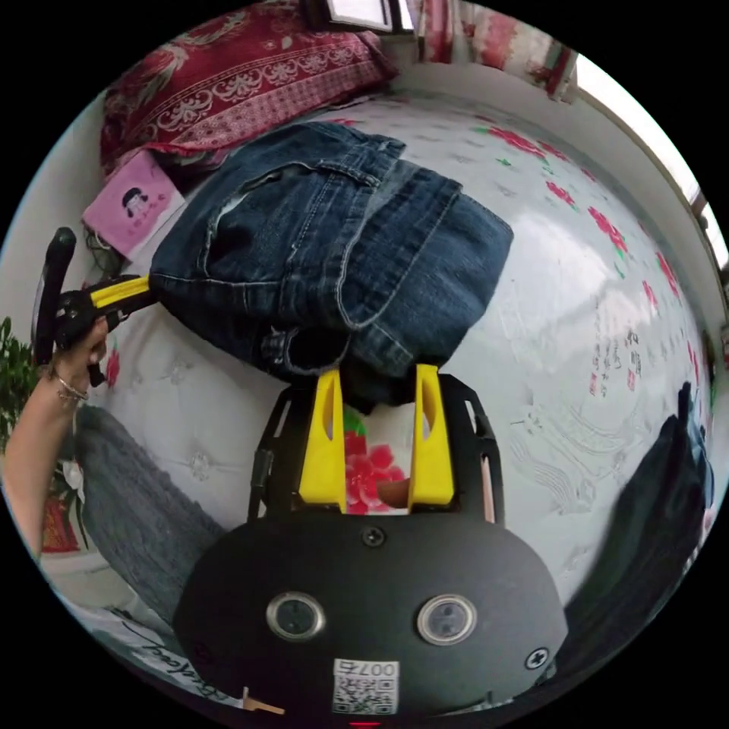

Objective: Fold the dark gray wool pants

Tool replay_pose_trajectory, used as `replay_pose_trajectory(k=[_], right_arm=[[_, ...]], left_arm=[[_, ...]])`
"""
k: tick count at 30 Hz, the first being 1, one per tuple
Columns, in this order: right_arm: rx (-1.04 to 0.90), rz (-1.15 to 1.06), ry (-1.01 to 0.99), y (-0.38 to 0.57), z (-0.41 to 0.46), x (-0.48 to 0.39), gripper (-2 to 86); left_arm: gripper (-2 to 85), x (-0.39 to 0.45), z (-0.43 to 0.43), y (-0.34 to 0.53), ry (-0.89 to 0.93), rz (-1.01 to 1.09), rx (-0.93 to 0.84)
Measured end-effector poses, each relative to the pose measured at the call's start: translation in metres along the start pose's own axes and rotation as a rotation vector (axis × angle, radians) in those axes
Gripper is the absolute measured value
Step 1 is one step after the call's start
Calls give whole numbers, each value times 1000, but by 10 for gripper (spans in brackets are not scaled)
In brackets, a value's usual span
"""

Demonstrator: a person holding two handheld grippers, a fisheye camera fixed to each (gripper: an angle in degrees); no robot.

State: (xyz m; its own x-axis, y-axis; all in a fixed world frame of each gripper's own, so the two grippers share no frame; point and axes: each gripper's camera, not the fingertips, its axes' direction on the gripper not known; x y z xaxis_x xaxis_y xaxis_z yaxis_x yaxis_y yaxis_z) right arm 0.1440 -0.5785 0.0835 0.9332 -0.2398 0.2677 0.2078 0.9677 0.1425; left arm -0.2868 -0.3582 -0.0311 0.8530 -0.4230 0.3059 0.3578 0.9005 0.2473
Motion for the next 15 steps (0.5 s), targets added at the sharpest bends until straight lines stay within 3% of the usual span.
replay_pose_trajectory(k=[3,6,11,15], right_arm=[[122,24,-61,79,-35,7,143],[140,102,-44,188,-68,24,137],[88,389,177,359,-133,72,130],[82,586,279,458,-185,106,126]], left_arm=[[-7,-20,-39,55,62,-47,107],[-8,-33,-75,140,-5,-20,148],[5,-63,-106,272,-70,-71,-16],[35,-79,-112,324,-19,-159,-131]])
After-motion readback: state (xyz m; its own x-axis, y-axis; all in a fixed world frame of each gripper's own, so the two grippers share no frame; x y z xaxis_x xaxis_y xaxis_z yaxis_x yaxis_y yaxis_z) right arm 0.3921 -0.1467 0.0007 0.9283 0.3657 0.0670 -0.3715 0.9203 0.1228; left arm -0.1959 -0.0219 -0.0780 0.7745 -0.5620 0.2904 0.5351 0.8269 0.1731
